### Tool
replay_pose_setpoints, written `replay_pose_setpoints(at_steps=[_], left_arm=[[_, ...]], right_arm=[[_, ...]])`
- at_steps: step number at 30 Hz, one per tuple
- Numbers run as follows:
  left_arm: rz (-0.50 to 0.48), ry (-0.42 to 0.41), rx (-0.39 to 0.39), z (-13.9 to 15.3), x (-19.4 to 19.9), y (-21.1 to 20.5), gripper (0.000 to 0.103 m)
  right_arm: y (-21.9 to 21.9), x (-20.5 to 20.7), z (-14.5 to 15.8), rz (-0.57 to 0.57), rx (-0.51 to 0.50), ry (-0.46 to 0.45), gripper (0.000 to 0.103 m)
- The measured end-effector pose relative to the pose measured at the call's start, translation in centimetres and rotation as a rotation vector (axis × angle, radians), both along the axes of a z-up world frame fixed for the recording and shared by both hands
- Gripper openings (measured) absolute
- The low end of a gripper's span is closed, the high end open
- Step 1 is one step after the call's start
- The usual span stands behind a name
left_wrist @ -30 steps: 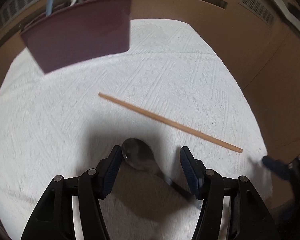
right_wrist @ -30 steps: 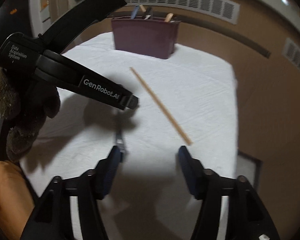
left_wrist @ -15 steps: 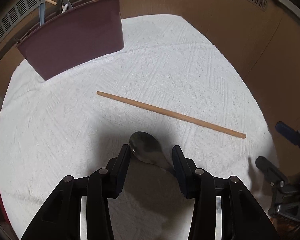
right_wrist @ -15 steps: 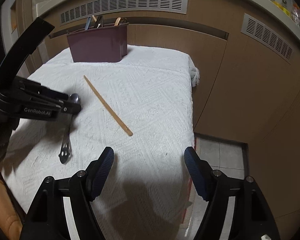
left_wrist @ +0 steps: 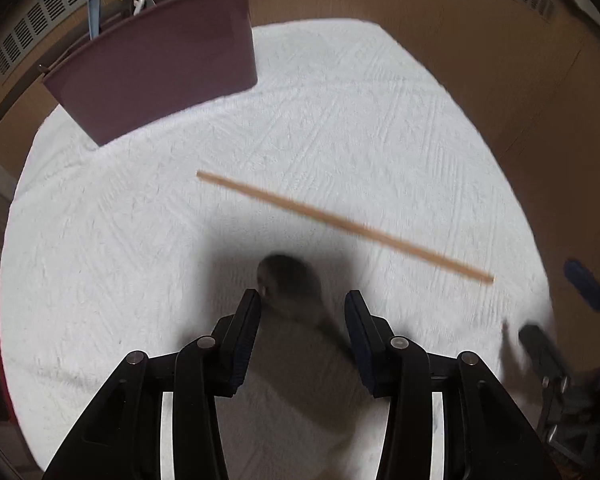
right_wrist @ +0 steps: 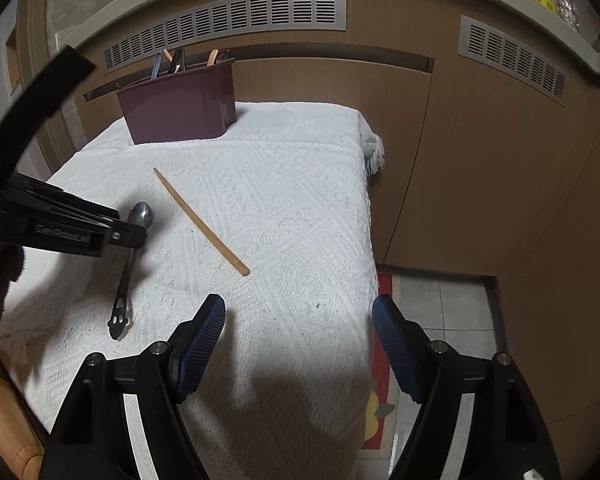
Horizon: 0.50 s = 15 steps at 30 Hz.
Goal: Organize utensils
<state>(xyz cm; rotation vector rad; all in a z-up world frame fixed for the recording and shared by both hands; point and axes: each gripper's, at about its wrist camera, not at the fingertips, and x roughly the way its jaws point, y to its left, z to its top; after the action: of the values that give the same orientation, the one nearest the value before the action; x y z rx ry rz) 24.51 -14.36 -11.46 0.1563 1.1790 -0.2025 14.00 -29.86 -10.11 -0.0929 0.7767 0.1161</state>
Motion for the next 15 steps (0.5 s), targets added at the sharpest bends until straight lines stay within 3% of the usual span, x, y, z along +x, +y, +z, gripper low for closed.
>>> replay_pose_setpoints(at_steps=[5, 7, 13, 15], left_arm=[[-0.059, -0.056, 0.006, 0.1, -0.3, -0.9, 0.041], [-0.115, -0.105, 0.017, 0.1, -1.1, -1.3, 0.032], [-0.158, -0.251, 0.033, 0.6, -3.6, 0.0, 0.030], [-0.139, -0.285, -0.005, 1.6, -3.8, 1.4, 0.030]], right_arm=[[-0.1, -0.1, -0.5, -0.005, 0.018, 0.016, 0.073], [-0.2, -0.1, -0.5, -0.005, 0.022, 0.012, 0.073], [0.0, 0.1, -0.1, 0.013, 0.008, 0.018, 0.073], [0.1, 0.4, 0.4, 0.022, 0.009, 0.019, 0.073]])
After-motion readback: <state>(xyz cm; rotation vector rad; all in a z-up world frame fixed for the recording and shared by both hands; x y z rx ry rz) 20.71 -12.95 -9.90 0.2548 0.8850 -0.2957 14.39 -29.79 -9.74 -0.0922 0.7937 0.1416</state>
